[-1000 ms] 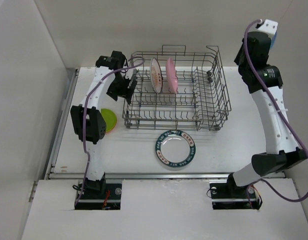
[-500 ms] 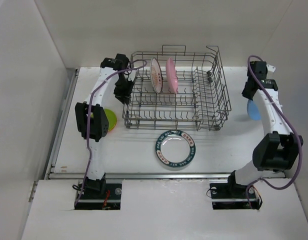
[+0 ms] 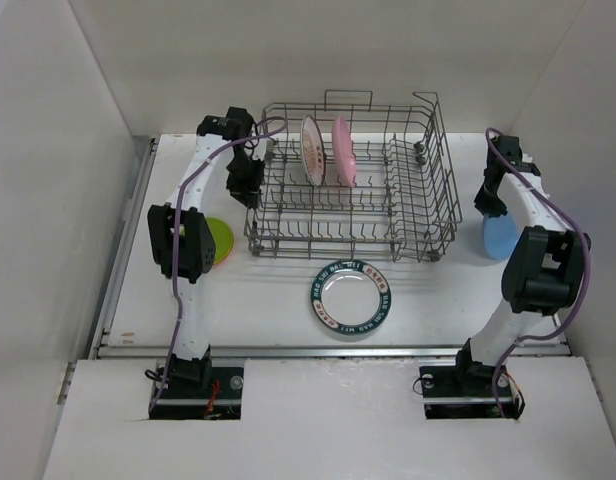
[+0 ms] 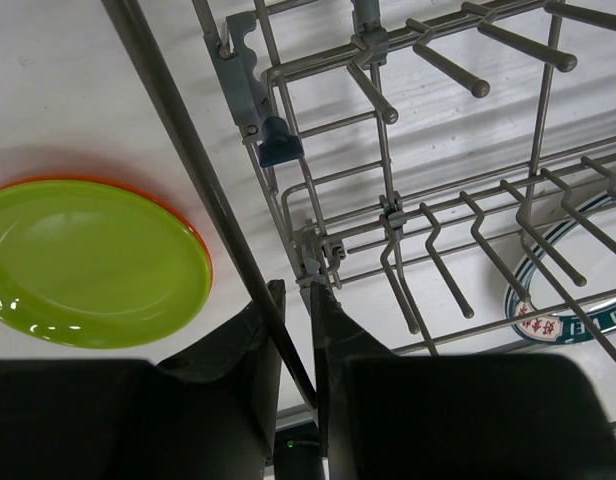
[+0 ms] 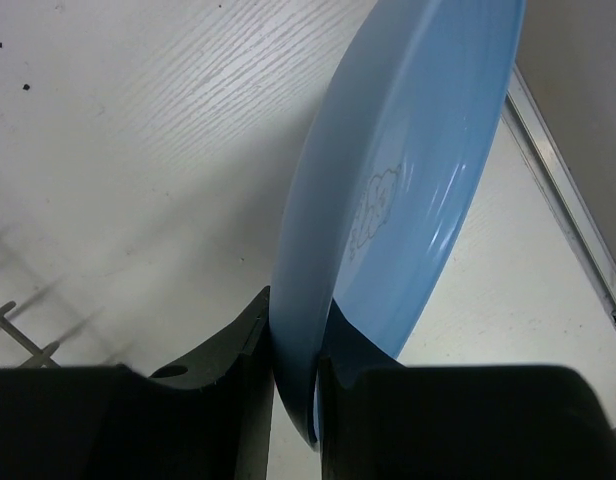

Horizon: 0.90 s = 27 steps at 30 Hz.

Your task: Unload the plates from the dish rack

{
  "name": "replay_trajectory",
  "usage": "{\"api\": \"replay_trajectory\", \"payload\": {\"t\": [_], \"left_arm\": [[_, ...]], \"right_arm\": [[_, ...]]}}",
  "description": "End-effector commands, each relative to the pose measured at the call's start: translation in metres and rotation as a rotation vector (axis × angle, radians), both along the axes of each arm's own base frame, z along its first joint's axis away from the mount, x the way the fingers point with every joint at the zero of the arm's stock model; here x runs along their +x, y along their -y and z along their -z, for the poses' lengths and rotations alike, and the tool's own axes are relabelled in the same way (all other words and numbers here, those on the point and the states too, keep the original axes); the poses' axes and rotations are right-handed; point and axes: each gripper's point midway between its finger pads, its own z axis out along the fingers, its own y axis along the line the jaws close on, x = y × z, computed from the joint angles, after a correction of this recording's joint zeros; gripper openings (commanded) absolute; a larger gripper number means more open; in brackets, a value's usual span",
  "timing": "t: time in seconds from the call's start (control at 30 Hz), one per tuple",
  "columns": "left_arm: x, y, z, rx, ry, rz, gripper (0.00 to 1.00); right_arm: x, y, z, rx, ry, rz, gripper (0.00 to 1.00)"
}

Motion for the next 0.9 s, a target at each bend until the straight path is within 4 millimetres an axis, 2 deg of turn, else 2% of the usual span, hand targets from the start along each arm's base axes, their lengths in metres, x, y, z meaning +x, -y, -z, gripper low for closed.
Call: {"api": "replay_trajectory", "payload": {"t": [0.0,0.07,0.1,0.13,0.23,0.33,0.43,0.47,0.53,0.6,0.67,0.7,0.77,0.87], "left_arm": [[-0.017,0.003,0.008,-0.02,-0.066,0.048,0.0],[-0.016,-0.004,0.005,-0.003,-0.053,0.036,0.0],[-0.016,-0.004,0.005,-0.003,-0.053,0.036,0.0],[-0.017,-0.01,0.003,0.006,-0.05,0.025,0.0],[-0.021,-0.011,0.003,0.007,-0.056,0.025,0.0],[-0.021,-0.017,0.003,0.016,-0.055,0.013,0.0],[-0.024,-0.017,-0.001,0.014,-0.043,0.013,0.0],[-0.026,-0.018,0.002,0.016,-0.055,0.013,0.0],[-0.026,-0.018,-0.001,0.014,-0.046,0.013,0.0],[-0.026,-0.018,-0.001,0.014,-0.046,0.013,0.0],[-0.026,-0.018,-0.001,0.015,-0.045,0.022,0.0],[-0.026,-0.018,-0.001,0.015,-0.045,0.022,0.0],[-0.026,-0.018,-0.004,0.014,-0.035,0.022,0.0],[-0.024,-0.018,-0.004,0.011,-0.025,0.022,0.0]], "right_arm": [[0.014,-0.008,0.011,0.073,0.042,-0.013,0.17],[0.015,-0.01,0.022,0.088,0.018,-0.018,0.2],[0.015,-0.01,0.022,0.089,0.018,-0.018,0.32],[0.015,-0.01,0.026,0.09,0.009,-0.018,0.4],[0.014,-0.012,0.028,0.094,0.007,-0.03,0.44],[0.014,-0.012,0.02,0.089,0.034,-0.031,0.49],[0.015,-0.014,-0.005,0.086,0.097,-0.04,0.53],[0.013,-0.013,-0.023,0.073,0.136,-0.05,0.57],[0.016,-0.023,-0.045,0.058,0.187,-0.087,0.59],[0.019,-0.04,-0.083,0.039,0.276,-0.142,0.63],[0.018,-0.056,-0.106,0.018,0.316,-0.211,0.66],[0.017,-0.069,-0.13,-0.014,0.368,-0.232,0.69],[0.015,-0.077,-0.153,-0.045,0.42,-0.24,0.7],[0.013,-0.09,-0.202,-0.056,0.543,-0.242,0.71]]}}
